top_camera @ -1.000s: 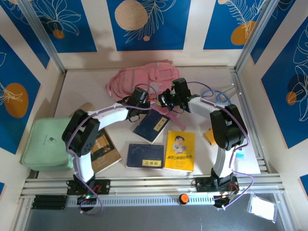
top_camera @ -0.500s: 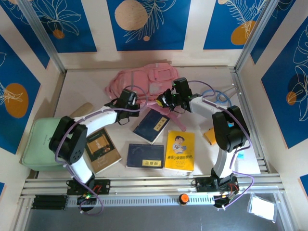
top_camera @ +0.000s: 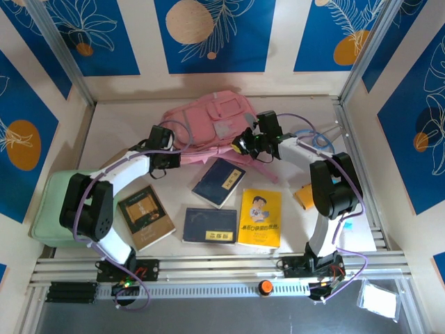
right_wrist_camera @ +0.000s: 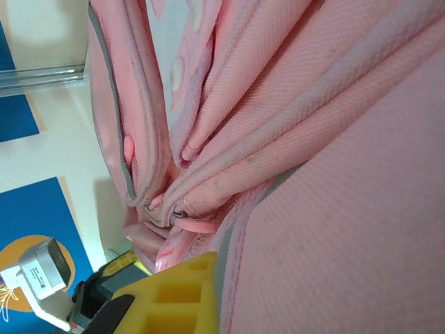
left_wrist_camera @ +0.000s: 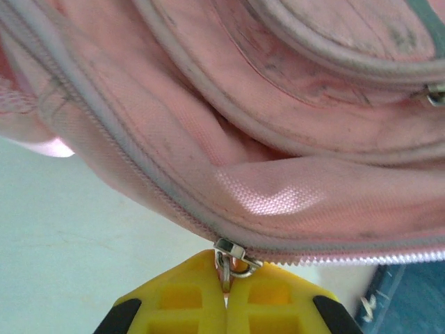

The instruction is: Pack books, pencil case, and school supplies into a backpack

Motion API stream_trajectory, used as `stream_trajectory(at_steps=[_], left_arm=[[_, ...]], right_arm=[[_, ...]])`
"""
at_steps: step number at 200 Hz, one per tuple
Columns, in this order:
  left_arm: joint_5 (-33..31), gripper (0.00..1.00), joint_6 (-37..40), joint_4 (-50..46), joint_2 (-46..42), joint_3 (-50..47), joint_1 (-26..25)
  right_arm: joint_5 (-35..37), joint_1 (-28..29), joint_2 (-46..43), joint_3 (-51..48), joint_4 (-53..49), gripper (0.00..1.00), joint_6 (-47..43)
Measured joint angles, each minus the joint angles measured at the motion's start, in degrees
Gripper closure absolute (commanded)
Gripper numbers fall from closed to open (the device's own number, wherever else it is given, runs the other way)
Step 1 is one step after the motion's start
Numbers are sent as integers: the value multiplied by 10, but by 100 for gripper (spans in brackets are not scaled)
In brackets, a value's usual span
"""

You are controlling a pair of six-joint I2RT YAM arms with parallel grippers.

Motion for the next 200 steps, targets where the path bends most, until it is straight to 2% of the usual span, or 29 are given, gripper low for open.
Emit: stream_trajectory(at_steps=[35,54,96,102,126,158,200], left_arm=[[52,100,11,-16,0,3,-22],[74,100,14,-26,2,9,-45],[103,100,18,-57,43,61,-94],[107,100,17,-58,48,65,-96],[122,100,12,-65,66,83,-103],[135,100,6,-77,84,108,-107],[153,100,2,-83,98,125,-112]], right_arm=[[-16,-31,26,42,-22,91,-31],[-21,-47,53,69,-38,87,-43],[-6,-74,82,90,-62,54,-53],[-1,-77,81,90,-63,52,-52],[24,-84,59,71,-70,47,-47],[41,-81,-16,8,-78,46,-14],[36,-10,-38,-49,-47,41,64]])
